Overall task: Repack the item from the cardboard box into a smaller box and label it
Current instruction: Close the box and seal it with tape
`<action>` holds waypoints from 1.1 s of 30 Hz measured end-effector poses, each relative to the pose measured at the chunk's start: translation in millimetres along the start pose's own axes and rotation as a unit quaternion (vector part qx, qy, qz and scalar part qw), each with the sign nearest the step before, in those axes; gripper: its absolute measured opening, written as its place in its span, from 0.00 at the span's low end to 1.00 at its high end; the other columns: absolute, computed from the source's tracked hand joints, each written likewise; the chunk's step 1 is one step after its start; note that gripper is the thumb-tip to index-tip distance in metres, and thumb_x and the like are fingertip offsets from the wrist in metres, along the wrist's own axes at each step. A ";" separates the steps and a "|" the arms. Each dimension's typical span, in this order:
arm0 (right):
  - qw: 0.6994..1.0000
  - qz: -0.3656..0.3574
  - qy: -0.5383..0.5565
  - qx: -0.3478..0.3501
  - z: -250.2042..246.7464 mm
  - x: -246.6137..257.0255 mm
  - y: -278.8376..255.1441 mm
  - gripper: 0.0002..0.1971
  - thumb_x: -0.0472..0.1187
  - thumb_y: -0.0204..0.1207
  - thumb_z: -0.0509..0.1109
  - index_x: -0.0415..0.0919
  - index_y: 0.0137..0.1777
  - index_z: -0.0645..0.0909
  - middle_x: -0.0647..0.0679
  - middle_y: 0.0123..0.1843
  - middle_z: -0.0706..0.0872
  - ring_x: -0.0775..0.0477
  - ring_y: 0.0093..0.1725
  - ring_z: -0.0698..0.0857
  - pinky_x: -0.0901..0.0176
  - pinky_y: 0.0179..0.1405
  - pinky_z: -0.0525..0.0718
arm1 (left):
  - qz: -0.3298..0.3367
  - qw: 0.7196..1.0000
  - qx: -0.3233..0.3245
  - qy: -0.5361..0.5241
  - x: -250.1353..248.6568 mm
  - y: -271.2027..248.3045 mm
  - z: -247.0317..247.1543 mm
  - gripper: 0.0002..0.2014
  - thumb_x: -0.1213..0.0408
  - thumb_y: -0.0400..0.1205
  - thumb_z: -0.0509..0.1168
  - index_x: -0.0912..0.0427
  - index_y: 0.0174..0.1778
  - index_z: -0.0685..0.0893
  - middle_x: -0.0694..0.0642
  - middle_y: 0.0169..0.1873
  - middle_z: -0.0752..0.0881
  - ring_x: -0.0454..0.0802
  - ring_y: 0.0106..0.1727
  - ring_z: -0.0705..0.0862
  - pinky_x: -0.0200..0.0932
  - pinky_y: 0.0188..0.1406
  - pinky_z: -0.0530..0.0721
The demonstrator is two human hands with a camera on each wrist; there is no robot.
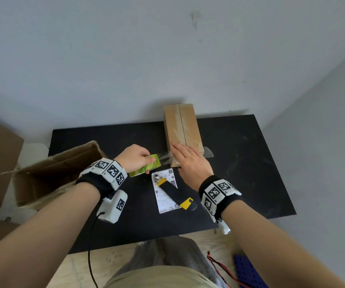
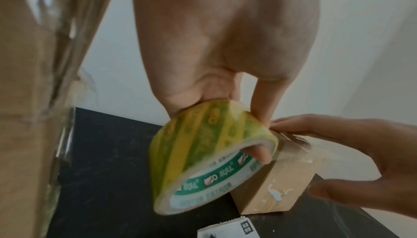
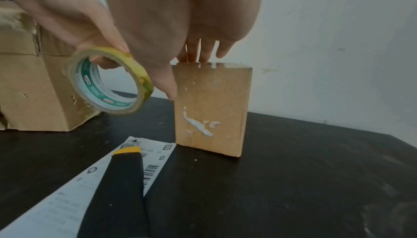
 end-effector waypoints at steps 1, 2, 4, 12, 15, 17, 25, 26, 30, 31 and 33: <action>1.000 -0.002 -0.001 -0.002 0.5 -0.6 1.5 0.35 0.29 0.65 0.75 0.34 0.74 0.71 0.41 0.76 0.74 0.42 0.74 0.75 0.50 0.75 0.65 | -0.001 1.000 0.001 0.010 0.5 0.3 0.3 0.11 0.56 0.84 0.61 0.56 0.44 0.86 0.54 0.34 0.91 0.41 0.38 0.85 0.45 0.50 0.79; 1.000 -0.001 -0.003 0.000 0.7 -0.9 2.4 0.36 0.27 0.63 0.75 0.34 0.74 0.72 0.40 0.75 0.75 0.41 0.73 0.76 0.50 0.75 0.66 | -0.004 1.000 0.000 0.018 0.7 1.2 0.4 0.12 0.55 0.84 0.61 0.56 0.46 0.86 0.53 0.34 0.91 0.41 0.38 0.85 0.45 0.51 0.80; 1.000 0.001 0.002 0.002 3.1 -1.4 3.4 0.37 0.23 0.60 0.75 0.33 0.73 0.72 0.38 0.74 0.76 0.39 0.71 0.77 0.50 0.73 0.69 | -0.010 0.999 0.002 0.034 0.0 4.0 -0.3 0.12 0.54 0.84 0.60 0.56 0.47 0.86 0.51 0.33 0.90 0.41 0.39 0.85 0.45 0.51 0.80; 1.000 0.011 0.017 -0.006 -2.6 0.6 6.6 0.32 0.27 0.73 0.66 0.35 0.78 0.64 0.41 0.80 0.66 0.42 0.78 0.67 0.54 0.80 0.54 | -0.018 0.998 0.020 0.056 -5.3 10.4 -0.8 0.11 0.55 0.83 0.61 0.59 0.50 0.84 0.51 0.33 0.90 0.46 0.44 0.86 0.43 0.46 0.79; 0.996 0.001 0.053 -0.074 -9.2 10.3 0.6 0.25 0.26 0.68 0.71 0.32 0.68 0.77 0.36 0.68 0.79 0.36 0.66 0.80 0.47 0.71 0.72 | 0.002 1.000 0.027 0.006 -5.0 8.5 1.7 0.14 0.57 0.83 0.62 0.53 0.63 0.74 0.56 0.37 0.90 0.50 0.45 0.88 0.50 0.56 0.82; 0.990 -0.014 0.048 -0.134 -2.7 14.9 -12.4 0.22 0.24 0.61 0.74 0.32 0.58 0.82 0.37 0.59 0.84 0.35 0.55 0.85 0.46 0.59 0.82 | 0.028 0.999 0.033 0.006 -5.4 7.0 1.6 0.14 0.60 0.83 0.62 0.52 0.65 0.76 0.57 0.47 0.89 0.52 0.48 0.88 0.48 0.57 0.81; 0.988 0.012 0.002 -0.153 11.7 17.1 -17.7 0.23 0.27 0.64 0.68 0.35 0.62 0.80 0.42 0.60 0.85 0.44 0.58 0.84 0.52 0.69 0.68 | 0.043 0.997 0.062 0.001 -4.8 5.0 3.9 0.11 0.63 0.83 0.63 0.52 0.60 0.81 0.54 0.51 0.86 0.52 0.51 0.87 0.47 0.57 0.81; 0.989 0.019 -0.004 -0.148 9.0 14.7 -14.3 0.24 0.26 0.63 0.64 0.35 0.61 0.81 0.43 0.58 0.85 0.42 0.56 0.86 0.51 0.69 0.68 | 0.044 0.997 0.063 0.000 -4.7 4.9 4.2 0.11 0.63 0.83 0.63 0.52 0.60 0.80 0.54 0.50 0.86 0.50 0.50 0.86 0.46 0.55 0.82; 0.989 0.050 -0.019 -0.138 -4.2 -2.3 1.2 0.25 0.20 0.55 0.68 0.36 0.53 0.84 0.43 0.54 0.87 0.40 0.49 0.88 0.43 0.66 0.76 | 0.059 0.996 0.057 -0.032 -9.8 6.6 2.5 0.11 0.63 0.83 0.63 0.50 0.61 0.80 0.54 0.41 0.88 0.46 0.43 0.88 0.37 0.44 0.81; 0.989 0.056 -0.026 -0.132 -6.4 -6.7 5.4 0.25 0.19 0.53 0.70 0.36 0.53 0.84 0.43 0.53 0.87 0.40 0.48 0.88 0.42 0.66 0.76 | 0.063 0.996 0.053 -0.041 -12.4 8.2 1.4 0.12 0.63 0.83 0.63 0.50 0.62 0.80 0.54 0.41 0.88 0.45 0.42 0.88 0.36 0.43 0.81; 0.991 0.065 -0.036 -0.109 -10.4 -12.1 12.8 0.25 0.19 0.52 0.73 0.35 0.52 0.84 0.42 0.53 0.86 0.40 0.48 0.88 0.42 0.66 0.77 | 0.069 0.995 0.047 -0.051 -17.9 12.2 -0.5 0.13 0.63 0.83 0.63 0.53 0.64 0.79 0.57 0.45 0.89 0.45 0.43 0.88 0.34 0.44 0.82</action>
Point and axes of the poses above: each hand's wrist, its own y-axis towards the middle knuckle, its own z-axis out of the palm, x = y × z, the point moved 4 cm from there along y, towards the middle knuckle
